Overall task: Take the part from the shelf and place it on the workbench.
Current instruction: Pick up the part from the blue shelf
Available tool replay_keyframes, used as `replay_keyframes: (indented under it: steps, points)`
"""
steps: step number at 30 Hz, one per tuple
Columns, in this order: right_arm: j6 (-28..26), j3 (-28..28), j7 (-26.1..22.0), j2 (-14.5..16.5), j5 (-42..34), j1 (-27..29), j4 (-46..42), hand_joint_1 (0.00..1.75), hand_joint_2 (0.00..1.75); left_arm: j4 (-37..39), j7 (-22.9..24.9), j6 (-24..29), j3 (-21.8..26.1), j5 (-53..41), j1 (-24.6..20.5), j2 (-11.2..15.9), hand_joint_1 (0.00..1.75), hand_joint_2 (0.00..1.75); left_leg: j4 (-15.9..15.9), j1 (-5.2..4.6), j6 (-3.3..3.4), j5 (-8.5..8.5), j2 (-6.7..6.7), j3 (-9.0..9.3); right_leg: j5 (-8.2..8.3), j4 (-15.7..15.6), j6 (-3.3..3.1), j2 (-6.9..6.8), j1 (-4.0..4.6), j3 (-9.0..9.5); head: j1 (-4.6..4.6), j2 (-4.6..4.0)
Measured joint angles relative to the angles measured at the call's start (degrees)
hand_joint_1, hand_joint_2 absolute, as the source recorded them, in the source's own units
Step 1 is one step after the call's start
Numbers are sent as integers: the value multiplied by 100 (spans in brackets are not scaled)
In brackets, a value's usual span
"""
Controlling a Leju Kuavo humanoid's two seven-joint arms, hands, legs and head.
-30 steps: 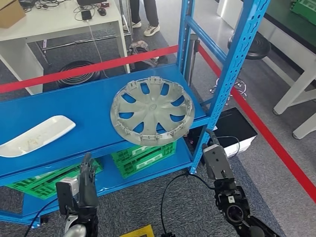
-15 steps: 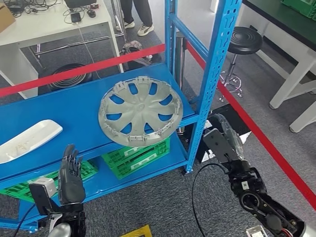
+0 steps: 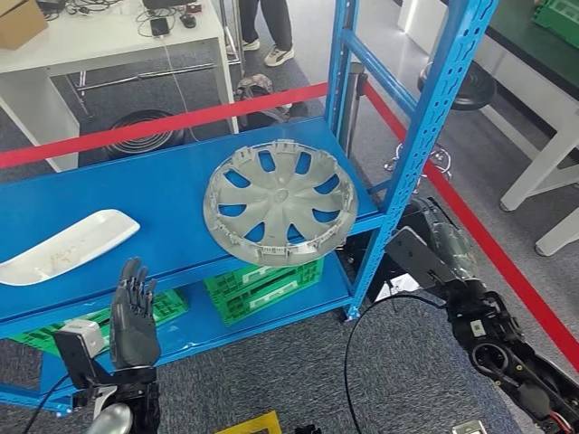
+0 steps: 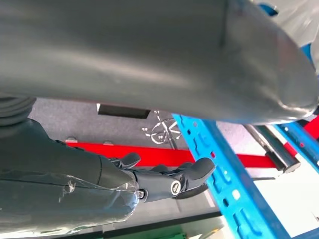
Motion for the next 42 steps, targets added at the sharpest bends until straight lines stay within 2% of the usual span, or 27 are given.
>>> replay_keyframes:
  steps: [2, 3, 6, 8, 9, 11, 12, 13, 14, 15, 17, 18, 19, 22, 23, 24, 27, 28, 29, 30, 32, 33, 34, 37, 38, 40, 42]
  points:
    - [9, -33, 3, -42, 3, -12, -4, 0, 0, -14, 5, 0, 2, 0, -1, -3, 0, 0, 45, -4, -46, -32, -11, 2, 333, -827, -8, -4, 4, 397, 34, 0]
    - [18, -45, 4, -56, 4, -17, -9, 0, 0, -22, 7, -1, 4, 0, -1, -3, 0, 0, 66, -12, -73, -45, -15, -2, 417, -1099, -35, 0, 7, 528, 43, 0]
    - [124, -62, -2, -83, 6, -25, -19, 0, 0, -38, 10, -7, 6, 0, 0, -2, 0, 0, 64, -31, -146, -46, -17, 4, 448, -1243, -163, 22, 19, 593, -12, 0]
    - [275, -76, -25, -101, -12, -47, -19, 0, 0, -49, 18, -10, 7, 0, -4, -1, 0, 0, 222, -26, -211, -170, -14, -49, 472, -1270, -232, 19, 3, 604, -64, 0]
    - [366, -84, -49, -108, -38, -62, -19, 0, 0, -55, 24, -11, 7, 1, -5, 0, 0, 0, 480, -20, -243, -331, -13, -160, 485, -1283, -260, 13, -10, 601, -93, 0]
    - [568, -94, -120, -125, -130, -91, -11, 0, 0, -63, 40, -11, 7, 6, -1, 1, 0, 0, 1284, -5, -293, -741, -11, -526, 499, -1282, -296, 1, -15, 572, -151, 0]
    - [661, -96, -157, -134, -185, -102, -1, 0, 0, -64, 45, -11, 7, 10, 4, 2, 0, 0, 1635, 3, -303, -872, -11, -688, 505, -1282, -301, -4, -15, 561, -160, 0]
    - [742, -98, -190, -146, -241, -113, 12, 0, 0, -64, 49, -11, 7, 14, 8, 3, 0, 0, 1820, 7, -302, -903, -11, -770, 510, -1282, -302, -7, -15, 554, -163, 0]
    - [811, -102, -218, -158, -299, -130, 28, 0, 0, -64, 50, -11, 7, 16, 9, 4, 0, 0, 1767, 9, -291, -820, -11, -738, 515, -1281, -300, -8, -14, 552, -167, 0]
    - [864, -109, -242, -172, -354, -152, 43, 0, 0, -66, 51, -14, 7, 18, 6, 4, 0, 0, 1468, 8, -266, -640, -11, -583, 521, -1281, -294, -6, -13, 554, -171, 0]
    - [933, -139, -287, -209, -472, -205, 70, 0, 0, -70, 52, -43, 7, 20, -10, 4, 0, 0, 591, -8, -192, -263, -12, -141, 533, -1277, -266, 0, -1, 554, -179, 0]
    - [954, -158, -315, -228, -530, -232, 85, 0, 0, -72, 52, -67, 7, 22, -21, 3, 0, 0, 268, -20, -159, -156, -10, 11, 541, -1276, -241, 4, 8, 547, -177, 0]
    - [971, -177, -351, -246, -590, -256, 104, 0, 0, -73, 51, -95, 7, 26, -35, 2, 0, 0, 98, -37, -135, -117, -9, 80, 549, -1274, -211, 6, 14, 536, -174, 0]
    - [1038, -234, -524, -305, -760, -312, 194, 0, 0, -73, 50, -173, 7, 37, -61, -9, 0, 0, 11, -45, -65, -74, -5, 74, 565, -1284, -105, 6, 5, 517, -160, 0]
    - [1058, -254, -585, -324, -802, -329, 230, 0, 0, -72, 49, -191, 7, 38, -72, -17, 0, 0, -20, -34, -33, -47, -4, 76, 502, -1205, -76, 4, 3, 478, -148, 0]
    - [1079, -271, -634, -340, -831, -354, 270, 0, 0, -72, 48, -207, 7, 39, -85, -27, 0, 0, -51, -22, -6, -21, -1, 78, 373, -1005, -55, 3, 2, 385, -126, 0]
    - [1162, -294, -764, -364, -898, -411, 418, 0, 0, -69, 44, -238, 7, 43, -107, -52, 0, 0, -65, -28, 26, 3, 7, 61, -182, 175, -12, 3, 13, -159, -36, 0]
    - [1192, -296, -803, -367, -921, -416, 461, 0, 0, -66, 44, -242, 7, 45, -106, -56, 0, 0, -61, -32, 28, 2, 7, 57, -241, 430, -6, 2, 14, -279, -19, 0]
    - [1220, -297, -841, -367, -942, -424, 499, 0, 0, -63, 43, -244, 7, 48, -106, -59, 0, 0, -55, -34, 29, 0, 6, 56, -180, 448, -6, 1, 14, -290, -6, 0]
    - [1240, -299, -874, -368, -955, -443, 536, 0, 0, -60, 43, -245, 7, 51, -106, -64, 0, 0, -46, -34, 26, -6, 4, 59, -10, 211, -10, -1, 13, -180, 12, 0]
    - [1262, -308, -919, -369, -968, -511, 607, 0, 0, -57, 43, -246, 7, 58, -114, -76, 0, 0, -14, -44, 0, -30, 1, 60, 386, -648, -30, -12, 19, 237, 49, 0]
    - [1266, -314, -932, -369, -969, -548, 640, 0, 0, -56, 43, -249, 7, 62, -120, -82, 0, 0, 8, -57, -20, -44, -2, 52, 506, -1004, -57, -15, 26, 403, 59, 0]
    - [1271, -318, -942, -370, -971, -574, 670, 0, 0, -56, 42, -251, 7, 66, -125, -86, 0, 0, 25, -69, -40, -53, -4, 40, 549, -1207, -85, -16, 34, 493, 55, 0]
    - [1297, -320, -973, -371, -985, -617, 749, 0, 0, -54, 39, -265, 7, 76, -134, -88, 0, 0, 51, -78, -101, -68, -5, 19, 554, -1283, -181, -9, 34, 507, 0, 0]
    - [1303, -321, -987, -371, -990, -647, 778, 0, 0, -54, 38, -278, 6, 80, -139, -89, 0, 0, 133, -73, -137, -126, -4, -12, 563, -1289, -210, -8, 24, 510, -25, 0]
    - [1302, -321, -1018, -372, -1001, -720, 839, 0, 0, -49, 34, -308, 5, 85, -159, -93, 0, 0, 627, -53, -215, -412, -3, -234, 576, -1300, -254, -12, 3, 512, -84, 0]
    - [1291, -319, -1050, -373, -1030, -777, 935, 0, 0, -31, 28, -328, 4, 86, -174, -98, 0, 0, 1442, -33, -265, -766, -2, -635, 574, -1300, -271, -16, 2, 508, -138, 0]
